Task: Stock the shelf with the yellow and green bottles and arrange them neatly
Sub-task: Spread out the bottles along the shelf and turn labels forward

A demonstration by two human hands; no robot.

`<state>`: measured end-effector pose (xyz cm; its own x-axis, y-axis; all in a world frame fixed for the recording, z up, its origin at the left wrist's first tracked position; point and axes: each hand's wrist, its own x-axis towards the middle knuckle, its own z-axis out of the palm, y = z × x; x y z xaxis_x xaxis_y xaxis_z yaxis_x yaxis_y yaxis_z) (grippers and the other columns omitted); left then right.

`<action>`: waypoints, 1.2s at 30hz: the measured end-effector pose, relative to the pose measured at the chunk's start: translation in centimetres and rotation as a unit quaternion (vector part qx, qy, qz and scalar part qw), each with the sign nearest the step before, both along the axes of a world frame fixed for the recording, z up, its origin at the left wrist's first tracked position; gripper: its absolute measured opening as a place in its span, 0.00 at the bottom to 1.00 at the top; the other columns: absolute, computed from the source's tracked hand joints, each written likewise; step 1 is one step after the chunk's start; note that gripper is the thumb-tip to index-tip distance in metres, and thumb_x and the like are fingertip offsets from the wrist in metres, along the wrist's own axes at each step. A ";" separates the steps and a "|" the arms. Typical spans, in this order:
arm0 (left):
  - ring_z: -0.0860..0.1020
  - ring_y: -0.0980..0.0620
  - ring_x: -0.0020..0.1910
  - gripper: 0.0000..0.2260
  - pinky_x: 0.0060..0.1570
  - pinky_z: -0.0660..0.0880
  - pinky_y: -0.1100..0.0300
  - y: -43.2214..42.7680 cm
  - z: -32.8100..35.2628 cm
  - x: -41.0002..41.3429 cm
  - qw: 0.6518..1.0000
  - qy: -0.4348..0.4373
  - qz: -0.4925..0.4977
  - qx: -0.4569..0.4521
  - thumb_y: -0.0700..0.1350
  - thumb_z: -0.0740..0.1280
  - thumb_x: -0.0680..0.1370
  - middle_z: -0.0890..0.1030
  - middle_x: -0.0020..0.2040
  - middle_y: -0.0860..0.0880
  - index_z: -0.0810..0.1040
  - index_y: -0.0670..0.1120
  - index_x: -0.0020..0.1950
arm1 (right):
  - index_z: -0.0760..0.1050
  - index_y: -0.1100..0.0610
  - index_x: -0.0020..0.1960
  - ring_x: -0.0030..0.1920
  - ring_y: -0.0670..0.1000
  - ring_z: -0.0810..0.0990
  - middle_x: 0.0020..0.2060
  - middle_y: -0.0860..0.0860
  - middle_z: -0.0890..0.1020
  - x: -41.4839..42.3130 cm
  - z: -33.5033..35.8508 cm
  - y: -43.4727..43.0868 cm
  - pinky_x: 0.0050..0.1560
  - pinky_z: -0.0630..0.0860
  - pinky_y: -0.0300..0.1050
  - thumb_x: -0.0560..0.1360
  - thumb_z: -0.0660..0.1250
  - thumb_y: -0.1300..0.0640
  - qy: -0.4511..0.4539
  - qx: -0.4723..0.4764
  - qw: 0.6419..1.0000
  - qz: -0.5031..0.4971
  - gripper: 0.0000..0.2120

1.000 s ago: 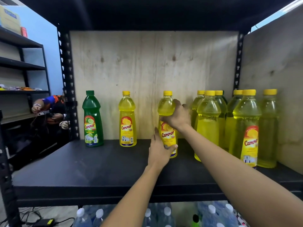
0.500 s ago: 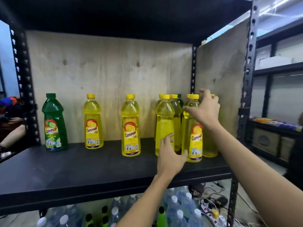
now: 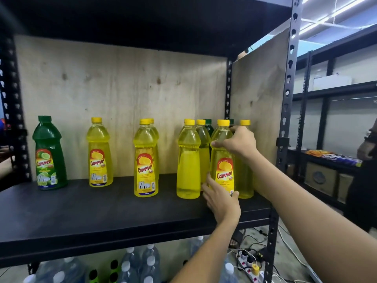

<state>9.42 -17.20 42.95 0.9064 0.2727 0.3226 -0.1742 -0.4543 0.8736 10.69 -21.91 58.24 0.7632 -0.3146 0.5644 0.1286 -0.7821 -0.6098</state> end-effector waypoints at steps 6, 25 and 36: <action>0.61 0.47 0.75 0.46 0.70 0.68 0.51 -0.5 -0.3 -0.6 1.000 -0.016 0.007 -0.009 0.47 0.77 0.72 0.58 0.76 0.46 0.49 0.50 0.80 | 0.70 0.58 0.71 0.64 0.57 0.77 0.63 0.55 0.79 -2.2 -1.2 0.9 0.61 0.76 0.53 0.62 0.80 0.42 -0.057 -0.001 0.998 0.029 0.43; 0.72 0.56 0.58 0.48 0.66 0.67 0.55 23.5 2.3 -4.5 0.994 -0.093 0.056 0.030 0.48 0.77 0.71 0.64 0.70 0.48 0.48 0.48 0.81 | 0.76 0.52 0.65 0.56 0.55 0.83 0.53 0.53 0.85 -4.8 0.7 22.4 0.53 0.78 0.47 0.60 0.77 0.33 -0.153 -0.040 0.980 0.122 0.39; 0.69 0.43 0.67 0.49 0.66 0.67 0.51 36.7 1.6 2.2 0.987 -0.062 0.101 0.109 0.49 0.77 0.71 0.65 0.68 0.44 0.46 0.46 0.80 | 0.80 0.54 0.57 0.53 0.59 0.83 0.50 0.57 0.85 3.4 0.1 33.5 0.48 0.78 0.47 0.60 0.78 0.35 -0.095 0.014 0.979 0.178 0.33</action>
<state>11.65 19.47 44.55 0.7900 0.3562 0.4991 -0.1599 -0.6661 0.7285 14.08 11.64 58.32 0.7095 -0.0641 0.7017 0.5036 -0.6504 -0.5686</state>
